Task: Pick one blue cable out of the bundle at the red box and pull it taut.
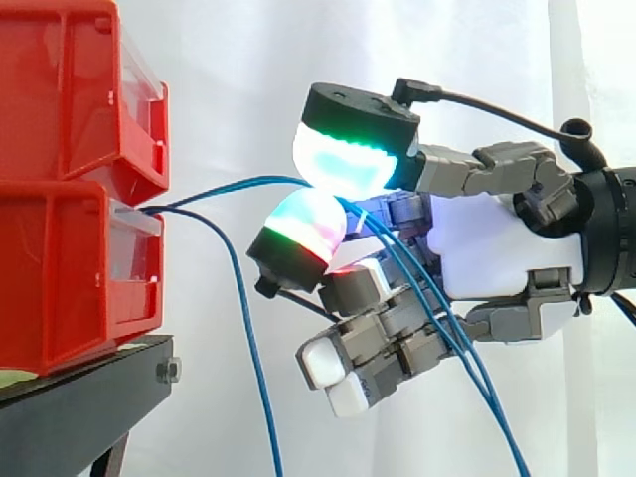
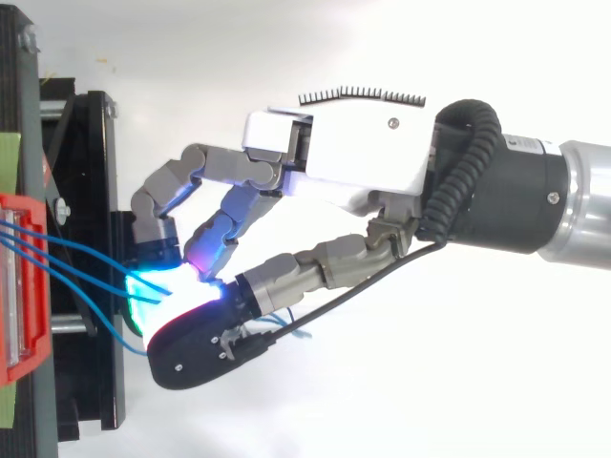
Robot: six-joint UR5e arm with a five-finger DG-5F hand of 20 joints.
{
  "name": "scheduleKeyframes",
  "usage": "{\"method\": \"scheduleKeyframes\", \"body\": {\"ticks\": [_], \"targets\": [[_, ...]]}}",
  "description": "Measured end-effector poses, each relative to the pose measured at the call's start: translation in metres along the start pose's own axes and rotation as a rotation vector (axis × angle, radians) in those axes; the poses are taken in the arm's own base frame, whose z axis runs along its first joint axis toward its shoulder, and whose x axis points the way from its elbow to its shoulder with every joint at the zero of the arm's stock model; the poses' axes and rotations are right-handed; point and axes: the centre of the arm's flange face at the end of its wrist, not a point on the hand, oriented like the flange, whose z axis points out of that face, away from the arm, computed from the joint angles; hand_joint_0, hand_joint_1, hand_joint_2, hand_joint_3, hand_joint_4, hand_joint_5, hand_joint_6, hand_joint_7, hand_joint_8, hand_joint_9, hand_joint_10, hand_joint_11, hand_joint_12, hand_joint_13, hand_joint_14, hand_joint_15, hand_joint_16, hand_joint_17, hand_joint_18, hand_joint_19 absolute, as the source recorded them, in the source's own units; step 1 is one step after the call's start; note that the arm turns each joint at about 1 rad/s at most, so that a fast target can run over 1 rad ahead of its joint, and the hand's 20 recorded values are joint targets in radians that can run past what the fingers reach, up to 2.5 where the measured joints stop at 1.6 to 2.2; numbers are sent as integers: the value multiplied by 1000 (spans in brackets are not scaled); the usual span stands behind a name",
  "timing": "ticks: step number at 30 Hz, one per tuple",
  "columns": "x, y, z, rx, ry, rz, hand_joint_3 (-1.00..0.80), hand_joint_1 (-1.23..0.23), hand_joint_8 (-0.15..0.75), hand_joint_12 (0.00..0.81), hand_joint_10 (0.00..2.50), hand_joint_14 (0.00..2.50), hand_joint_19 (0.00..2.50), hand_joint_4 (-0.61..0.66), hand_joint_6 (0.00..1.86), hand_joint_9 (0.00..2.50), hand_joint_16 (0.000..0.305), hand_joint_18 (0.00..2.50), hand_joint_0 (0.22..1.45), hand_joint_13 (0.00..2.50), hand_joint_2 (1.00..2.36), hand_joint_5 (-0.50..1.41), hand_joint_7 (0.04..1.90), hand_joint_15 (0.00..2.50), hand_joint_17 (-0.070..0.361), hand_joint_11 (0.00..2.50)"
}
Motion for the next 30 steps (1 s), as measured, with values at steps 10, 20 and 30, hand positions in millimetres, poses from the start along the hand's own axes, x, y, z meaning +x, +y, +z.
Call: {"method": "scheduleKeyframes", "body": {"ticks": [10, 20, 30], "targets": [[0, 0, 0, -1, 0, 3, -500, -960, 225, 352, 17, 21, 298, -28, 920, 1036, 46, 719, 635, 833, 1000, -156, 1006, 568, 103, 1147], [0, 0, 0, 0, 0, 4, -500, -595, 307, 420, 10, 18, 370, 18, 910, 1137, 57, 754, 447, 879, 1000, -136, 1021, 594, 127, 1134], [0, 0, 0, 0, 0, 4, -435, -593, 275, 385, 16, 20, 417, 10, 900, 1134, 48, 682, 580, 851, 1005, -140, 1064, 601, 109, 1160]]}}
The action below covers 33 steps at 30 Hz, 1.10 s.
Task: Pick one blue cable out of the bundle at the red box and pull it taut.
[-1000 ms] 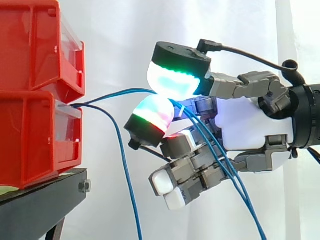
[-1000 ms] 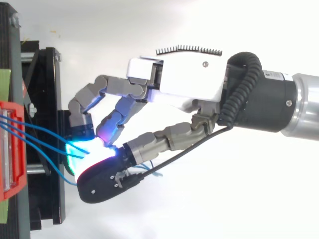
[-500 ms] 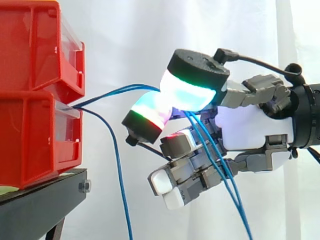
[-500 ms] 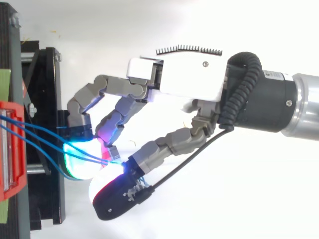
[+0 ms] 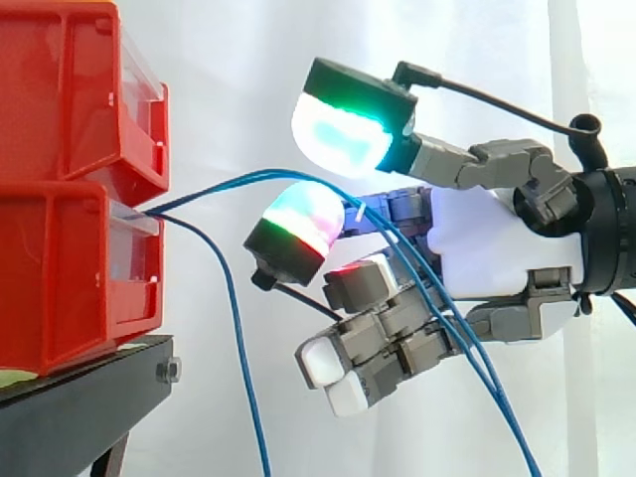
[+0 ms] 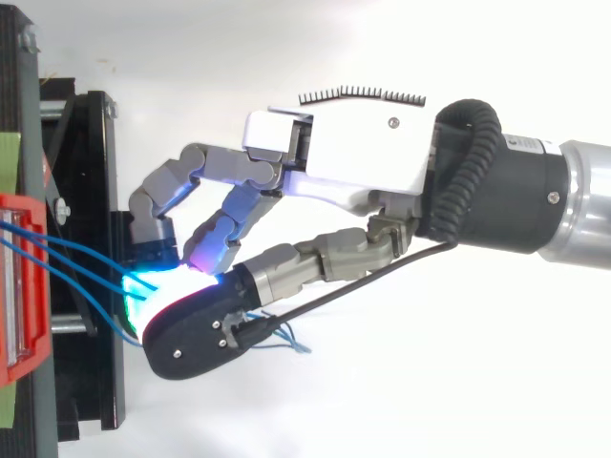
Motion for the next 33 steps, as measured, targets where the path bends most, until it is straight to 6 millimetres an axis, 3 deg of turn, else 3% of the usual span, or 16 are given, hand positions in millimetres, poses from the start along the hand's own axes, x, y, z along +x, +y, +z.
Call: {"method": "scheduleKeyframes", "body": {"ticks": [6, 12, 17, 22, 28, 33], "targets": [[0, 0, 0, 0, 0, -1, -375, -660, 280, 379, 15, 21, 399, 24, 902, 1136, 48, 703, 601, 863, 1010, -136, 1067, 597, 107, 1174], [0, 0, 0, -2, 0, -3, -377, -826, 277, 366, 16, 21, 353, 7, 909, 1104, 47, 721, 673, 860, 1011, -141, 1089, 582, 105, 1156], [0, 0, 0, -3, 1, -4, -500, -875, 251, 360, 14, 19, 309, -127, 919, 1095, 45, 729, 747, 860, 1000, -146, 1139, 566, 102, 1166], [0, 0, 0, -2, 1, -5, -500, -892, 204, 347, 14, 20, 291, -219, 933, 1087, 45, 734, 750, 852, 1000, -157, 1082, 556, 100, 1168], [0, 0, 0, -3, 1, -5, -500, -945, 185, 340, 14, 19, 299, -158, 928, 1092, 44, 730, 691, 849, 1000, -153, 993, 561, 98, 1155], [0, 0, 0, -2, 1, -5, -500, -1000, 184, 336, 15, 21, 315, -111, 915, 1160, 42, 756, 648, 902, 1000, -131, 1038, 578, 94, 1139]]}}
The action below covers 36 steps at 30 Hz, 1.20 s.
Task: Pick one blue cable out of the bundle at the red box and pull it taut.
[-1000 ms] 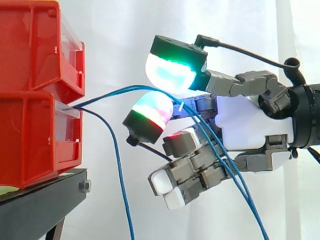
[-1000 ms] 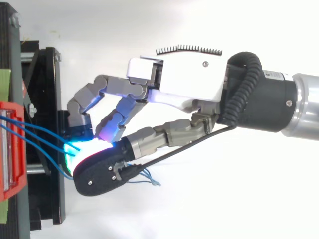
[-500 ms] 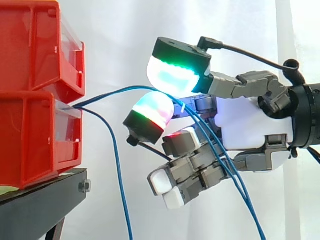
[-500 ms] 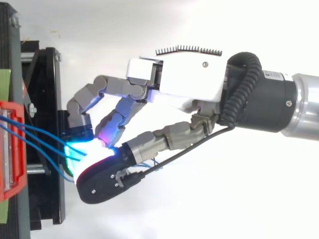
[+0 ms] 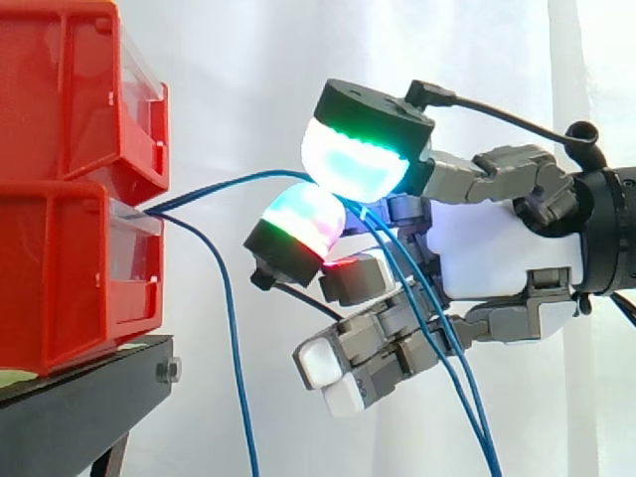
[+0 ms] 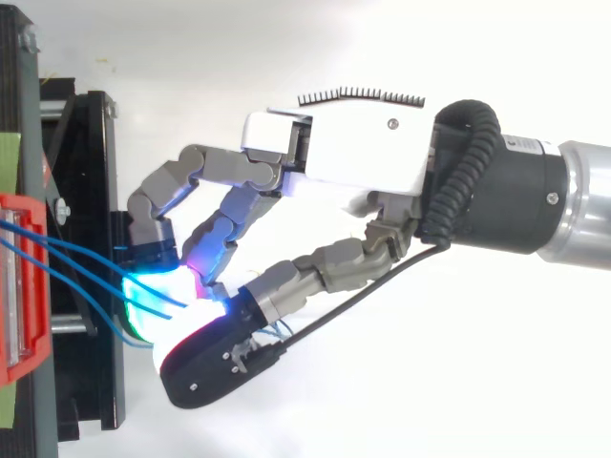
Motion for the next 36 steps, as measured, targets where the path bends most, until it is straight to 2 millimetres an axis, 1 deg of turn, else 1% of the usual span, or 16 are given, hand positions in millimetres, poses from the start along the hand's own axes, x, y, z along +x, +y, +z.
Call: {"method": "scheduleKeyframes", "body": {"ticks": [4, 7, 11, 12, 13, 14, 17, 21, 23, 24, 28, 30, 31, 32, 33, 36], "targets": [[0, 0, 0, -1, 0, 0, -500, -1030, 192, 337, 14, 20, 317, -88, 912, 1178, 42, 779, 589, 916, 1000, -129, 1045, 593, 95, 1147], [0, 0, 0, -1, 0, 0, -500, -1012, 204, 351, 13, 21, 317, -72, 913, 1180, 45, 803, 518, 929, 1000, -131, 1025, 596, 101, 1144], [0, 0, 0, -1, -1, 0, -500, -870, 233, 399, 10, 20, 330, -37, 912, 1195, 54, 851, 427, 951, 1000, -131, 986, 594, 121, 1116], [0, 1, 0, -2, -1, 0, -500, -865, 237, 399, 10, 19, 340, -36, 913, 1201, 54, 851, 426, 951, 1000, -131, 974, 590, 122, 1131], [0, 1, 0, -2, -1, 1, -500, -800, 252, 405, 9, 17, 333, -25, 912, 1208, 56, 862, 414, 958, 1000, -131, 973, 599, 126, 1121], [0, 1, 0, -2, -1, 1, -500, -742, 253, 414, 9, 17, 342, -23, 910, 1206, 57, 857, 417, 950, 1000, -131, 974, 594, 127, 1112], [0, 0, 0, -2, -1, 0, -500, -618, 250, 397, 12, 20, 375, -22, 905, 1194, 53, 815, 471, 933, 1000, -136, 981, 610, 118, 1125], [0, 1, 0, -2, -1, 1, -500, -556, 234, 372, 17, 21, 423, -24, 896, 1170, 47, 774, 553, 927, 1000, -142, 1015, 625, 106, 1134], [0, 0, 0, -2, -1, 0, -500, -571, 232, 367, 17, 20, 430, -32, 897, 1165, 46, 772, 601, 928, 1000, -146, 1045, 633, 104, 1132], [0, 1, 0, -2, -1, 0, -500, -576, 235, 368, 16, 22, 432, -34, 898, 1165, 46, 773, 597, 929, 1000, -147, 1048, 633, 104, 1125], [1, 1, 0, -2, 0, 0, -378, -648, 254, 372, 16, 22, 430, -18, 904, 1130, 46, 777, 608, 933, 1010, -151, 1073, 631, 105, 1146], [1, 1, 0, -2, -1, 1, -353, -704, 268, 374, 18, 21, 416, 13, 910, 1127, 46, 780, 623, 931, 1012, -151, 1040, 620, 105, 1136], [1, 1, 0, -2, -2, 1, -367, -725, 268, 372, 16, 22, 404, 35, 913, 1122, 46, 783, 634, 925, 1011, -150, 1018, 625, 105, 1152], [1, 1, 0, -2, -2, 1, -443, -774, 270, 372, 16, 22, 379, 36, 910, 1114, 46, 789, 674, 921, 1005, -148, 1019, 608, 104, 1141], [1, 1, 0, -2, -2, 1, -470, -784, 275, 371, 18, 20, 369, 27, 908, 1115, 46, 790, 683, 920, 1002, -148, 1029, 614, 104, 1138], [2, 0, 0, -1, -3, 0, -500, -821, 291, 366, 16, 20, 336, -19, 887, 1106, 46, 798, 716, 909, 1000, -148, 1129, 590, 103, 1138]]}}
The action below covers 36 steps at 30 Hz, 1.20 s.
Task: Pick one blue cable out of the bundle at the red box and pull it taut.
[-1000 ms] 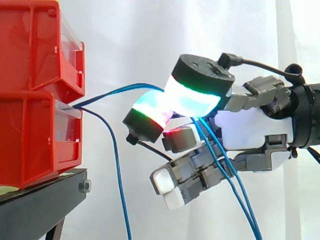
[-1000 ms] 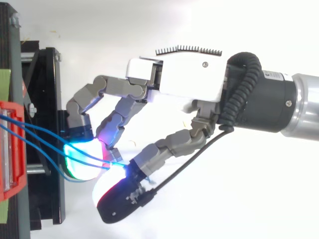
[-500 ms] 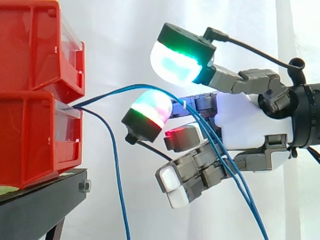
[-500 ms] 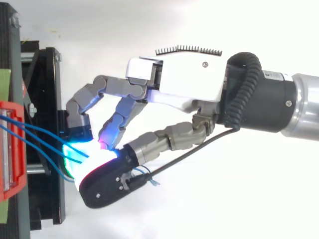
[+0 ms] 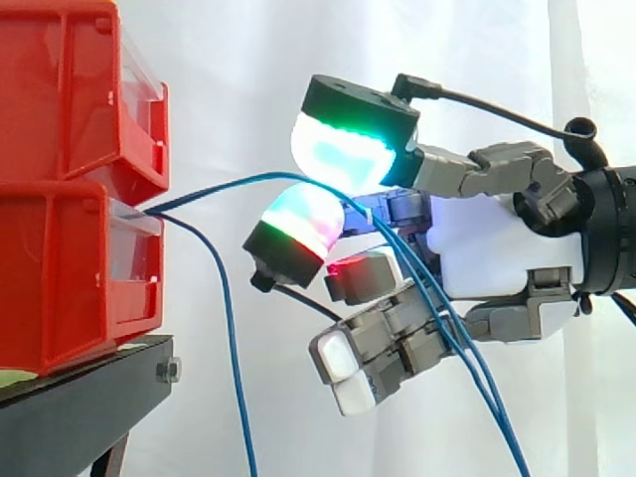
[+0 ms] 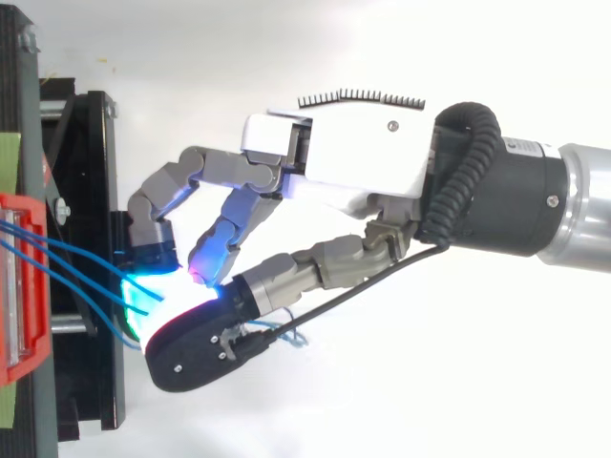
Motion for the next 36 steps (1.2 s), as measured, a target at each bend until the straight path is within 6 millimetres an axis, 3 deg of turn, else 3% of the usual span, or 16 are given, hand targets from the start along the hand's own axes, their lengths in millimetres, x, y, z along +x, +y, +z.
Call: {"method": "scheduleKeyframes", "body": {"ticks": [3, 8, 12, 17, 23, 28, 36], "targets": [[0, 0, 0, 0, 0, 0, -500, -839, 295, 369, 16, 21, 315, -41, 883, 1107, 46, 803, 721, 910, 1000, -153, 1129, 583, 103, 1144], [0, 0, 0, -1, 0, 1, -500, -910, 282, 364, 15, 22, 334, 12, 880, 1110, 45, 803, 671, 901, 1000, -148, 929, 596, 102, 1171], [0, 0, 0, -1, 0, 1, -500, -985, 281, 364, 15, 22, 344, 45, 903, 1125, 46, 805, 576, 906, 1000, -139, 1029, 604, 103, 1168], [0, 1, 0, -1, 1, 2, -500, -887, 326, 409, 10, 20, 355, 61, 913, 1139, 55, 840, 440, 925, 1000, -139, 962, 602, 124, 1151], [1, 0, 0, 1, 4, 2, -500, -765, 349, 437, 7, 18, 351, 76, 906, 1132, 61, 848, 398, 923, 1000, -145, 889, 604, 137, 1148], [0, 0, 0, 2, 4, 2, -500, -590, 307, 398, 15, 19, 407, 43, 894, 1105, 52, 758, 508, 884, 1000, -151, 944, 611, 118, 1157], [0, 0, 0, 2, 3, 2, -447, -754, 283, 374, 16, 20, 392, 32, 898, 1065, 48, 728, 649, 864, 1004, -158, 958, 611, 108, 1154]]}}
